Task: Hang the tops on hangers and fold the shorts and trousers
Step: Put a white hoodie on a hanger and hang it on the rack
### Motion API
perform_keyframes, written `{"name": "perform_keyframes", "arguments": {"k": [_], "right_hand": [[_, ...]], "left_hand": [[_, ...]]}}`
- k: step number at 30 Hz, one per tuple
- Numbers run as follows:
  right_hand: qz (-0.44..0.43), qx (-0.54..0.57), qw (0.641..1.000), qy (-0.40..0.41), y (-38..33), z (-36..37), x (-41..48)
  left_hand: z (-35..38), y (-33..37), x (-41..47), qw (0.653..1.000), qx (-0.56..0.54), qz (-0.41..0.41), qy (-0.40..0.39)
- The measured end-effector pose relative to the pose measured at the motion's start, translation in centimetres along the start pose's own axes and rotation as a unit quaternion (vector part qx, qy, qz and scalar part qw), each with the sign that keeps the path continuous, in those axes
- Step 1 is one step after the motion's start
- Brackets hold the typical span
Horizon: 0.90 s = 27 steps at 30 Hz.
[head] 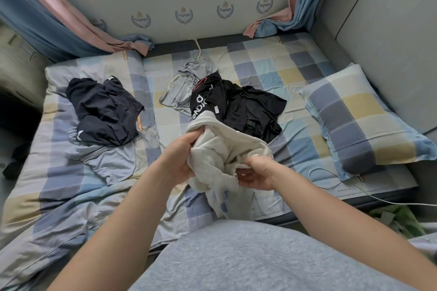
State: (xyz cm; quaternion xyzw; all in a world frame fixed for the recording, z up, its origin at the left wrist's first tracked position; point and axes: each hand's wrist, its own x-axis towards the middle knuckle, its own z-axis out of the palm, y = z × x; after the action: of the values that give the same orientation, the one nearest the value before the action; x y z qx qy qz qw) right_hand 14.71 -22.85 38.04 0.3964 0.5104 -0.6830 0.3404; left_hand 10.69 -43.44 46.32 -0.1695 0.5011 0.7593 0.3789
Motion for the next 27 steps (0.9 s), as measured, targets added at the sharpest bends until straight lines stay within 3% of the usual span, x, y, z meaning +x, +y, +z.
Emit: {"name": "perform_keyframes", "arguments": {"k": [5, 8, 10, 15, 21, 23, 27], "right_hand": [[-0.078, 0.137, 0.987, -0.037, 0.9, 0.1, -1.3], [-0.103, 0.179, 0.976, -0.064, 1.7, 0.0, -2.0], [-0.122, 0.184, 0.973, -0.069, 1.9, 0.1, -2.5], [-0.169, 0.111, 0.976, -0.078, 2.3, 0.7, -3.9], [-0.184, 0.057, 0.977, -0.090, 3.3, 0.3, -4.7], [-0.182, 0.067, 0.977, -0.088, 3.4, 0.2, -4.7], [-0.162, 0.165, 0.971, -0.062, 3.4, -0.1, -4.2]], "left_hand": [[-2.8, 0.0, 1.2, 0.987, -0.126, 0.040, 0.088], [-4.3, -1.4, 2.4, 0.974, -0.091, 0.008, 0.206], [-4.4, -2.9, 2.7, 0.969, -0.045, -0.042, 0.241], [-4.2, -6.2, 2.8, 0.965, 0.063, -0.203, 0.154], [-3.3, -7.2, 3.7, 0.954, 0.179, -0.219, 0.103], [-3.0, -7.6, 4.2, 0.968, 0.124, -0.175, 0.132], [-2.7, -6.5, 4.6, 0.974, -0.135, -0.042, 0.178]]}}
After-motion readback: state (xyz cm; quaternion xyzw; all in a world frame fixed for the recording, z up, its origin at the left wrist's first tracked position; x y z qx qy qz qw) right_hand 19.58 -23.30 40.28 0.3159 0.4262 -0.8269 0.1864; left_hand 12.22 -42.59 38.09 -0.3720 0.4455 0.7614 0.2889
